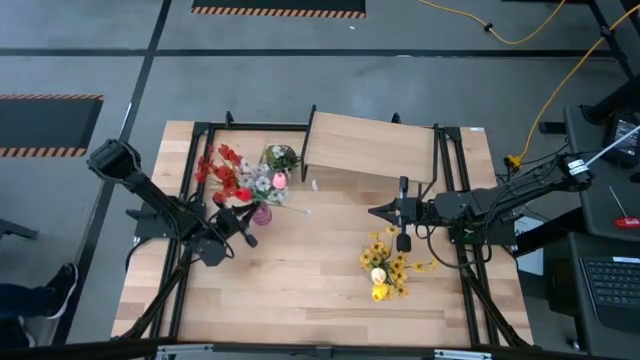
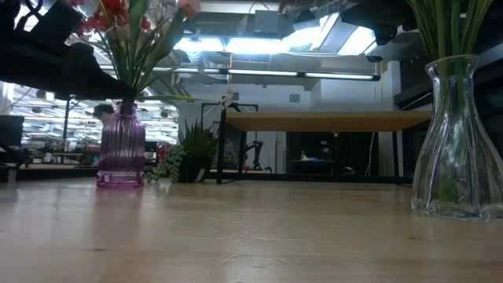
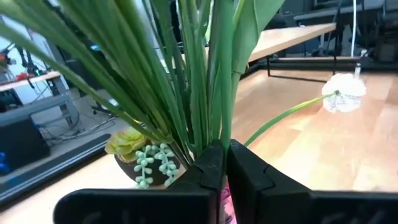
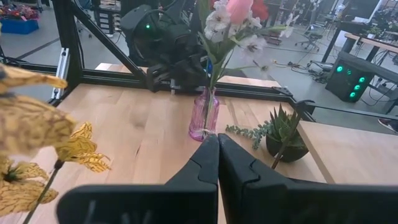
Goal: Pick and place flowers into a vace then onto a shelf
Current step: Put the red flower into the violet vase
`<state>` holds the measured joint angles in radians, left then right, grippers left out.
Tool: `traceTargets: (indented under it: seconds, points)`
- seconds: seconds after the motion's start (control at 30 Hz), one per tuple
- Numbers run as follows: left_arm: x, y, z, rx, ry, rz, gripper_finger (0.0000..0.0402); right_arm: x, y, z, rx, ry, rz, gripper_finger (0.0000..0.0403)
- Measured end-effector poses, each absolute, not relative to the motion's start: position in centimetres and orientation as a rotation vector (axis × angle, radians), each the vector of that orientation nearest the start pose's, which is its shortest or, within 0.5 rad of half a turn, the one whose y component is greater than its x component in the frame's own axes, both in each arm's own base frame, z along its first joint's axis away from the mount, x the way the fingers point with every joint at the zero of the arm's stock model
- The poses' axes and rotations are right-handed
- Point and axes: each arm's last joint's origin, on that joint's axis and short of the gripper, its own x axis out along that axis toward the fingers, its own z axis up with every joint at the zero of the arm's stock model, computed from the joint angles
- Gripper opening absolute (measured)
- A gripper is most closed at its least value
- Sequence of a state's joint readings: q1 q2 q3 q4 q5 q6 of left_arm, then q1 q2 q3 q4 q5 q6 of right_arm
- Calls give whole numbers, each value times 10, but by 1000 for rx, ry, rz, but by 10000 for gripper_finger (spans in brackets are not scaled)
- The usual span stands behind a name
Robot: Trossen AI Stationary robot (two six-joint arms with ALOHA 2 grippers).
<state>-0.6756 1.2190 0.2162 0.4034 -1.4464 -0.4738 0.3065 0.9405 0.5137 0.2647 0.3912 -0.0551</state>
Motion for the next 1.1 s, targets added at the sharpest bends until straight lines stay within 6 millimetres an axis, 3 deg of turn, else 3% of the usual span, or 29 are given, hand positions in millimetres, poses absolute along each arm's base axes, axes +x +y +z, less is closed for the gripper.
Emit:
traceTargets:
  seconds: [0.57, 1.1]
  points:
    - [145, -99, 143, 197, 124, 719, 136, 199, 52, 255, -100, 154, -81, 0]
    - [137, -110, 150, 231, 88, 729, 152, 199, 52, 255, -90, 154, -82, 0]
